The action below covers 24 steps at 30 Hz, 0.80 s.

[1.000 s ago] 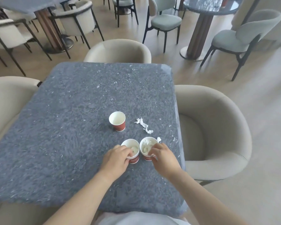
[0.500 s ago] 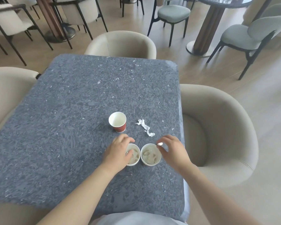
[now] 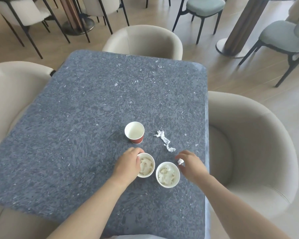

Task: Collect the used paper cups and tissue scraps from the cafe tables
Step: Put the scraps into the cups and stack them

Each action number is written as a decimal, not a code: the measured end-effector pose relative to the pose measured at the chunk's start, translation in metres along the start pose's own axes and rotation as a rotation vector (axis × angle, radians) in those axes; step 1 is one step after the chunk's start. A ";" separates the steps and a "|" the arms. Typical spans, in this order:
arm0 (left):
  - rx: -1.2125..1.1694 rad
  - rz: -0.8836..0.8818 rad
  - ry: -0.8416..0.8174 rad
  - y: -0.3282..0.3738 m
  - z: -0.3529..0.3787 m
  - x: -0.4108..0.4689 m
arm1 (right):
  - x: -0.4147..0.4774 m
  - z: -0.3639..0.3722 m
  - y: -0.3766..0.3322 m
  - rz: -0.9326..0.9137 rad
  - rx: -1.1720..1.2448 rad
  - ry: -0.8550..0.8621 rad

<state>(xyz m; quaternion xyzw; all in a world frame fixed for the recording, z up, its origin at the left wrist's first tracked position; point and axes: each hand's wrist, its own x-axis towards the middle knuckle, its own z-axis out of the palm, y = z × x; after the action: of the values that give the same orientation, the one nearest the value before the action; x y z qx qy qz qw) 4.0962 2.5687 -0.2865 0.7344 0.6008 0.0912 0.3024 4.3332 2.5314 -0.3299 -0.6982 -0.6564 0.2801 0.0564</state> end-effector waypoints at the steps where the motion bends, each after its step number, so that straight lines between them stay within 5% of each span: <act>1: -0.016 -0.007 0.014 0.000 0.000 0.002 | 0.003 0.002 0.001 0.002 0.000 -0.011; 7: -0.055 0.032 0.033 -0.001 0.002 0.012 | 0.016 0.007 0.009 0.027 0.004 -0.064; 14: -0.074 0.035 0.027 -0.003 0.007 0.021 | 0.042 -0.011 -0.003 -0.051 0.133 0.134; 24: -0.089 0.046 0.008 -0.007 0.000 0.014 | 0.063 0.010 -0.005 -0.051 0.046 -0.033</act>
<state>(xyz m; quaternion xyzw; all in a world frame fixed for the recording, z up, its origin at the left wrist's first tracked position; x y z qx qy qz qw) 4.0943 2.5827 -0.2942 0.7336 0.5803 0.1274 0.3300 4.3231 2.5882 -0.3564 -0.6751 -0.6681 0.3052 0.0685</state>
